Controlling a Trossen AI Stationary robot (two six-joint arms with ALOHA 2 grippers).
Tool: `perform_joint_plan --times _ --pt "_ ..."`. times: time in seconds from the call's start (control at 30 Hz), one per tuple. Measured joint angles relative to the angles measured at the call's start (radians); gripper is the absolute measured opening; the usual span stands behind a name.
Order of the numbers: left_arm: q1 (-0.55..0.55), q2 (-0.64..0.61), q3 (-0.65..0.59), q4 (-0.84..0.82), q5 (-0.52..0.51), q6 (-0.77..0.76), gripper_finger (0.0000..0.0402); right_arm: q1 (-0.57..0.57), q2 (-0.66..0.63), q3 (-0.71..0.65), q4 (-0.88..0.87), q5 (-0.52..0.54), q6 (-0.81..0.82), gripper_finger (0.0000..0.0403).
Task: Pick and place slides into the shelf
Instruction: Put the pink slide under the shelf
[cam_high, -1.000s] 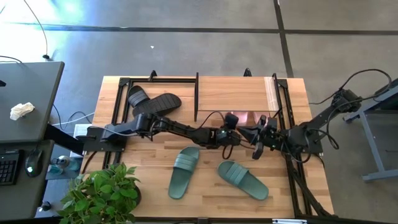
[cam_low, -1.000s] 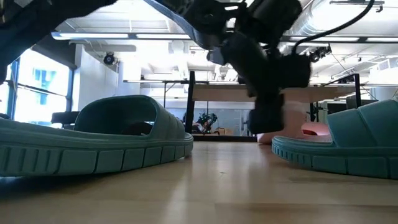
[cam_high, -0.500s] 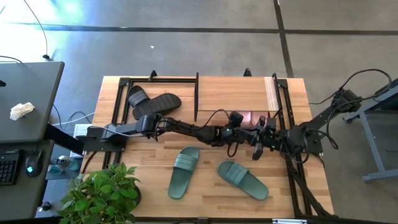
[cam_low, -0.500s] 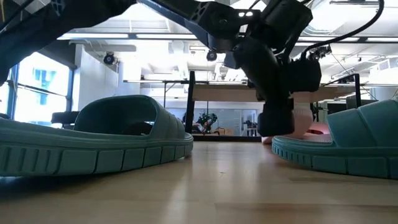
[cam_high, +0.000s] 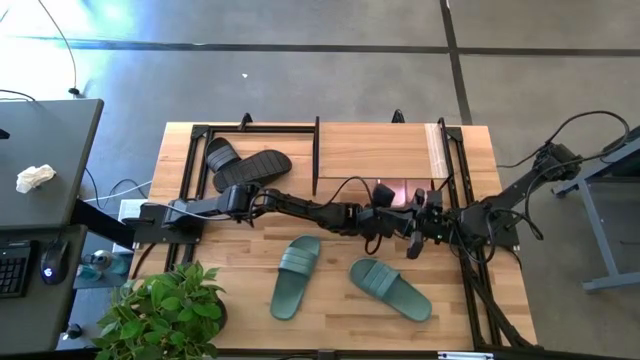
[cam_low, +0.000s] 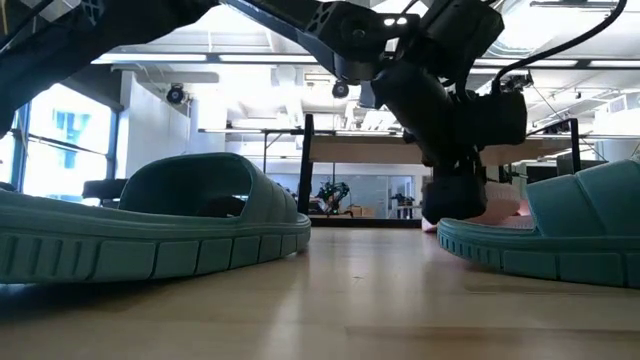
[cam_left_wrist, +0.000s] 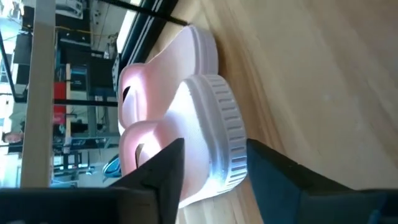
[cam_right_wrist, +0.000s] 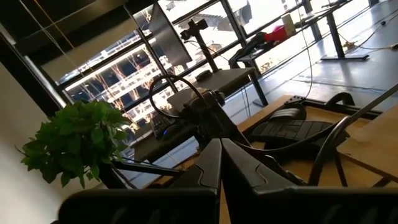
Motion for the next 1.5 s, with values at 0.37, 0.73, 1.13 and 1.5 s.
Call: perform_joint_plan --times 0.37,0.73,1.13,1.5 --pt "0.007 -0.002 0.0 -0.063 0.084 -0.13 0.0237 0.0 0.0 0.0 -0.003 -0.026 0.008 0.0" --pt "-0.007 -0.069 0.0 -0.261 0.191 -0.272 0.0257 0.0 0.0 0.0 -0.004 -0.033 0.007 0.0" --pt "-0.04 -0.117 0.0 -0.433 0.666 -0.309 0.0168 0.142 -0.126 0.0 -0.206 0.038 0.078 0.0" --pt "-0.039 -0.1 -0.007 -0.241 0.579 -0.296 0.0051 0.245 -0.188 0.001 -0.171 0.161 -0.021 0.0"
